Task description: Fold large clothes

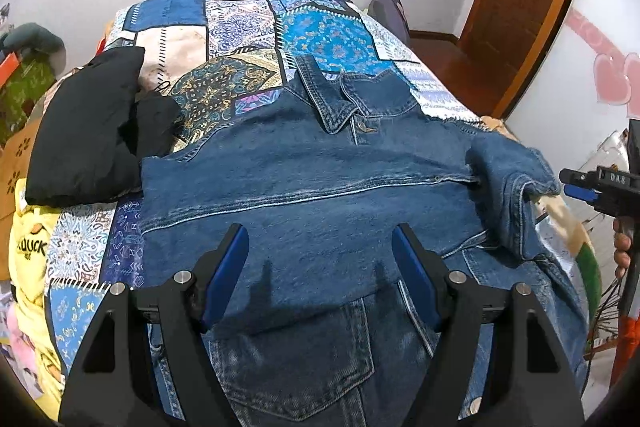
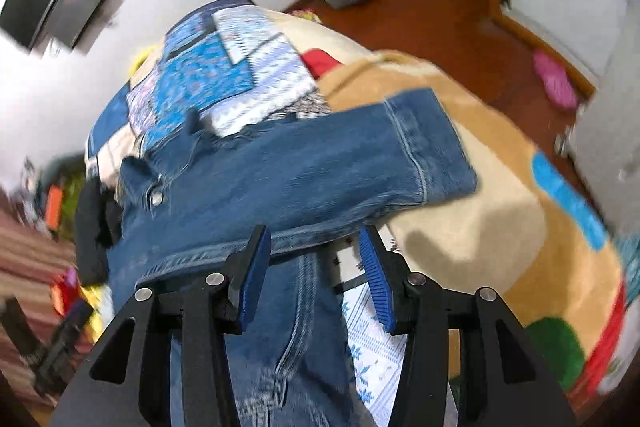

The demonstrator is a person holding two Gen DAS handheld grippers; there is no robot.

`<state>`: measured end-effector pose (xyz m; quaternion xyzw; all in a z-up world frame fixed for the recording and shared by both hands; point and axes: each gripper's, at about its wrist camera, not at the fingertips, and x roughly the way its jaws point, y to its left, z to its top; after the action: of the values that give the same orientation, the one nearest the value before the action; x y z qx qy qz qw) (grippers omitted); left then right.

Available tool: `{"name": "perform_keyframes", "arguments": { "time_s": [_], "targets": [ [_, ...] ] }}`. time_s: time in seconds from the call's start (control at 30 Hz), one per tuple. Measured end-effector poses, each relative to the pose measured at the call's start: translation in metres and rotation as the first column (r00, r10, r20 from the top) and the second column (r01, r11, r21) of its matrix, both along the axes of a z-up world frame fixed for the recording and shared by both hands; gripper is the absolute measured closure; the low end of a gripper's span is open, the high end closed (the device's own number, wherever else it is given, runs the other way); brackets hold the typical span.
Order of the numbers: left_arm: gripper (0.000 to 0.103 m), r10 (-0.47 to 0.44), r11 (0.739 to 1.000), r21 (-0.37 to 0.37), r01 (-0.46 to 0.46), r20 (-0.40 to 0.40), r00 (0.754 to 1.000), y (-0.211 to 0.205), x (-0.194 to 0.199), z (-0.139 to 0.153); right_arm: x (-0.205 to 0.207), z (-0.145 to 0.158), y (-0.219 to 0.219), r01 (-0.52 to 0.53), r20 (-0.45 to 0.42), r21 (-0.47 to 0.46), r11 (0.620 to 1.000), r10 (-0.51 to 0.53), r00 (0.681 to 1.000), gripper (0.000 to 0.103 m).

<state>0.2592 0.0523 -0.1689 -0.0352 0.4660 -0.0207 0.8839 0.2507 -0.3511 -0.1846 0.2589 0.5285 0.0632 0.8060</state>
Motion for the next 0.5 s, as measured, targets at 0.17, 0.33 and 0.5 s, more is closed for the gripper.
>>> {"name": "perform_keyframes", "arguments": {
  "time_s": [0.17,0.33,0.5],
  "targets": [
    [0.03,-0.007,1.0,-0.007,0.007,-0.024,1.0,-0.006,0.007,-0.009,0.012,-0.028,-0.01,0.06,-0.084,0.086,0.994,-0.053,0.995,0.06],
    [0.03,0.001,1.0,-0.016,-0.002,-0.04,0.999,-0.004,0.012,-0.016,0.025,-0.046,-0.012,0.104,-0.134,0.151,0.983,-0.084,0.987,0.06],
    [0.03,0.011,1.0,-0.02,-0.012,-0.052,0.999,0.001,0.014,-0.023,0.034,-0.049,-0.013,0.113,-0.111,0.114,0.987,-0.101,0.989,0.064]
  ]
}}
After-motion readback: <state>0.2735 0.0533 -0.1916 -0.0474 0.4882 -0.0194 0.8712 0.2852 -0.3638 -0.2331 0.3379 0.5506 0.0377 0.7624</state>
